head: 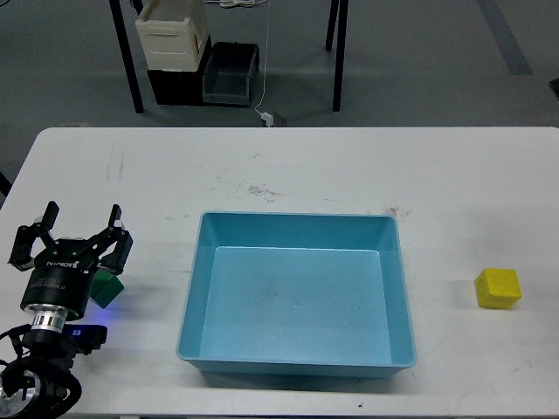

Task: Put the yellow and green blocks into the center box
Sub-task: 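Raise the right gripper away from the yellow cube, then lower the open right gripper down onto the yellow cube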

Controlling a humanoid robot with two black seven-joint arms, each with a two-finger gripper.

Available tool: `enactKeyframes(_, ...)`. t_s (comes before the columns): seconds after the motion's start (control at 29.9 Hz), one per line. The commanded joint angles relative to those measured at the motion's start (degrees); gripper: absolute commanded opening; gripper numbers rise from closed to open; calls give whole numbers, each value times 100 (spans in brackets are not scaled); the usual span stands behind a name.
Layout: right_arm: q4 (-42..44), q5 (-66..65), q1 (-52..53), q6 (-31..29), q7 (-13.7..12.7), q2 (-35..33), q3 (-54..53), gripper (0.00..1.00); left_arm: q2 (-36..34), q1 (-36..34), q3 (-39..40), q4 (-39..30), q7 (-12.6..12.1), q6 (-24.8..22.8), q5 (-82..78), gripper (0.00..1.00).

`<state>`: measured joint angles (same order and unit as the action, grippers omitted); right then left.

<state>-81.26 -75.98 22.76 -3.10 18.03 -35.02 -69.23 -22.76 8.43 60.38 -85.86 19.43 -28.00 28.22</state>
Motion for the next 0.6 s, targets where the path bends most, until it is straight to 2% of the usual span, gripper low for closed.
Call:
enactKeyframes(0.0,461,-864,824,-32,997,-600,1225,98,0,0,1,-1,-1,0,0,100)
enactKeyframes(0.17,445,-1058,1967,-76,997,-1663,3052,97,0,0,18,-1,-1,0,0,100)
enactKeyframes(0.27,252,-1785,2616,-67,997,-2296,4063,97,-9,0,27,-1,-1,5,0,100)
enactKeyframes(0.4,75,-3165,3391,-67,997,-2518,5260,96,0,0,27,8,-1,14,0,100)
enactKeyframes(0.57,-127,-4230,3814,-76,997,-2694,6131,96,52,-8,18,61,-1,14,0,100)
